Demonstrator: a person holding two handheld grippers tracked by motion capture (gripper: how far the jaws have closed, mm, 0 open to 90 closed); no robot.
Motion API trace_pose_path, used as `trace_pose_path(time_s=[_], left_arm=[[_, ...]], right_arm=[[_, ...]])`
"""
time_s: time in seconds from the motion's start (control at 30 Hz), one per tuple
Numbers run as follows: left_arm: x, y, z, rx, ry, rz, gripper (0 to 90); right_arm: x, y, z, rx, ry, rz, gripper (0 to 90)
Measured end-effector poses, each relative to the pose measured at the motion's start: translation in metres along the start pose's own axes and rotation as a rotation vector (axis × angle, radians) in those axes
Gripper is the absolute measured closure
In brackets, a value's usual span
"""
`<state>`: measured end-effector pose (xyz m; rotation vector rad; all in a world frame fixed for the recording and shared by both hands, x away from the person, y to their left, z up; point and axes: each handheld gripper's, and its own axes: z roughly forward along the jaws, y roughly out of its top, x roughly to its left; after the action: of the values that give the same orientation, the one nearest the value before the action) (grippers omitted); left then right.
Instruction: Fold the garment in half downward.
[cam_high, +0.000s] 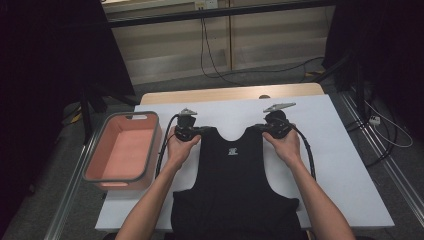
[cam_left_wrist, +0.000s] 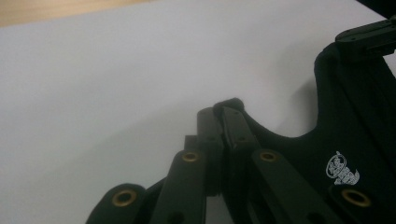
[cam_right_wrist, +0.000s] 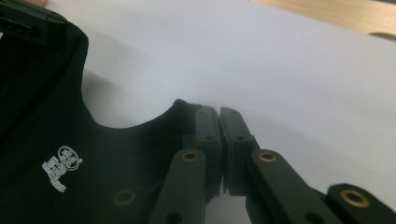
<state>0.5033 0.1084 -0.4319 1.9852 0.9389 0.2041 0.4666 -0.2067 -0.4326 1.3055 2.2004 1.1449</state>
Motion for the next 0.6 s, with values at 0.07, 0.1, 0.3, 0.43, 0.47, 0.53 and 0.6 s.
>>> trace_pose_path(time_s=[0.07,0.1,0.3,0.43,0.47,0.53,0.6], left_arm=[[-0.001,0.004,-0.002,-0.016,0.005,-0.002,87.3],[-0.001,0.005,-0.004,-0.021,0.007,-0.001,87.4],[-0.004,0.019,-0.011,-0.065,0.02,0.015,87.5],[-0.003,0.028,-0.018,-0.084,0.025,0.02,87.5],[-0.002,0.031,-0.019,-0.095,0.026,0.022,87.5],[-0.002,0.034,-0.023,-0.109,0.026,0.014,87.5],[-0.001,0.039,-0.026,-0.117,0.033,0.012,87.6]], right_arm=[[0.0,0.005,-0.004,-0.015,0.0,0.001,87.7],[0.0,0.006,-0.005,-0.021,0.001,0.001,87.8],[-0.002,0.018,-0.014,-0.057,0.0,0.006,87.7],[-0.002,0.03,-0.022,-0.085,-0.003,-0.003,87.8],[-0.002,0.032,-0.023,-0.09,-0.004,-0.002,87.7],[-0.002,0.038,-0.027,-0.105,-0.005,0.002,87.8],[-0.003,0.042,-0.03,-0.117,-0.007,0.001,87.8]])
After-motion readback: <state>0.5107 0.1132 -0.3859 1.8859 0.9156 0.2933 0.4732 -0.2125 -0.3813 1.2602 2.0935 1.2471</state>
